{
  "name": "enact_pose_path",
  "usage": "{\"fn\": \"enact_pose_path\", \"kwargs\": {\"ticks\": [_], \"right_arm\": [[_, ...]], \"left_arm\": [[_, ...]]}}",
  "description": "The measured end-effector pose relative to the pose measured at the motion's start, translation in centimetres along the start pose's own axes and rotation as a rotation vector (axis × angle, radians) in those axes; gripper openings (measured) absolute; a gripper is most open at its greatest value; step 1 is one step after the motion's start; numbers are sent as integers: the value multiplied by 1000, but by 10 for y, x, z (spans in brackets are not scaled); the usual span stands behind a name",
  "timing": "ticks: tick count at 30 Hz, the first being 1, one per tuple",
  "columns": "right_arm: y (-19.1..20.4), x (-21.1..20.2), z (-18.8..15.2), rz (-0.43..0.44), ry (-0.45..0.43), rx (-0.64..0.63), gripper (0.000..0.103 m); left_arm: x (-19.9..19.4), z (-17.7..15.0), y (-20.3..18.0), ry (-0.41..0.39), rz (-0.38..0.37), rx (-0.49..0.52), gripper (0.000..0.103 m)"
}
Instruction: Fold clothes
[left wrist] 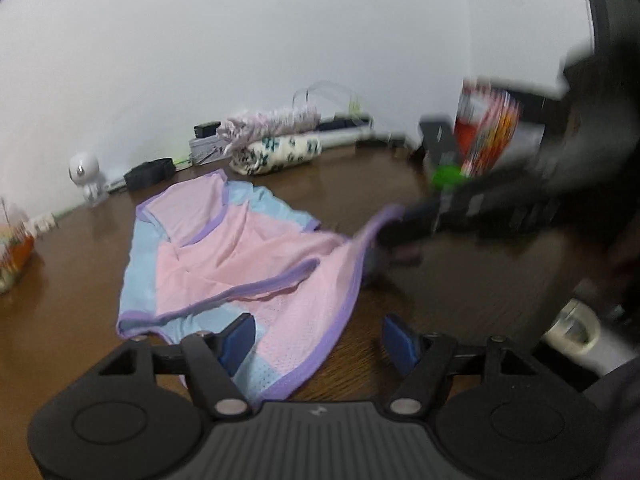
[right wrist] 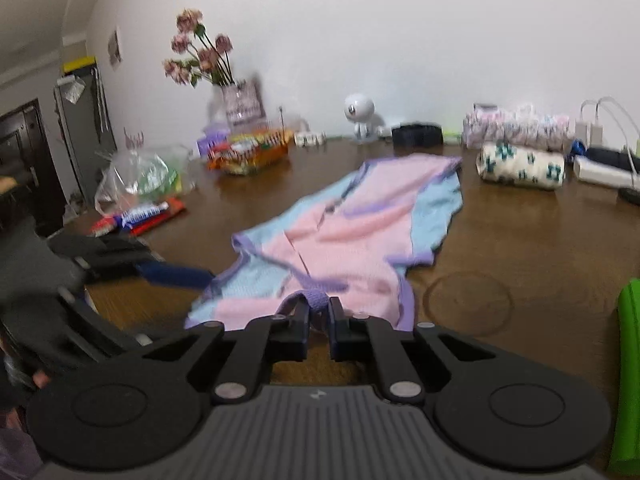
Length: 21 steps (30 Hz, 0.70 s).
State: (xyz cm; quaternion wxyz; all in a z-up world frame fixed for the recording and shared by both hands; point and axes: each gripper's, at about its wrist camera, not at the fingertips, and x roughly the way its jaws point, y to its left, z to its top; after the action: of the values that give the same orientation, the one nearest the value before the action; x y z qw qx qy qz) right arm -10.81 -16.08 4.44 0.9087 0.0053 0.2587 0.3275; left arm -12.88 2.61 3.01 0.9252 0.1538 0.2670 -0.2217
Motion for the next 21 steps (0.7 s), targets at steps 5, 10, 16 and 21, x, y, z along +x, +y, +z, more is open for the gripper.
{"fn": "enact_pose_path", "kwargs": {"ticks": [5,10,16,21], "right_arm": [[4,-17,9,-53,-48,-7,7],[-3,-12,8,-117,-24,-9,6],[-6,18,-2,-231,28,2,11],[12,17,-8,-181,18,-63,42]], "left_arm": [[6,7,2,-2,57,8,45],[4,10,27,32,127,-84,5],[8,15,47,9,208,-254,3],[7,20,56,1,233,-317,3]]}}
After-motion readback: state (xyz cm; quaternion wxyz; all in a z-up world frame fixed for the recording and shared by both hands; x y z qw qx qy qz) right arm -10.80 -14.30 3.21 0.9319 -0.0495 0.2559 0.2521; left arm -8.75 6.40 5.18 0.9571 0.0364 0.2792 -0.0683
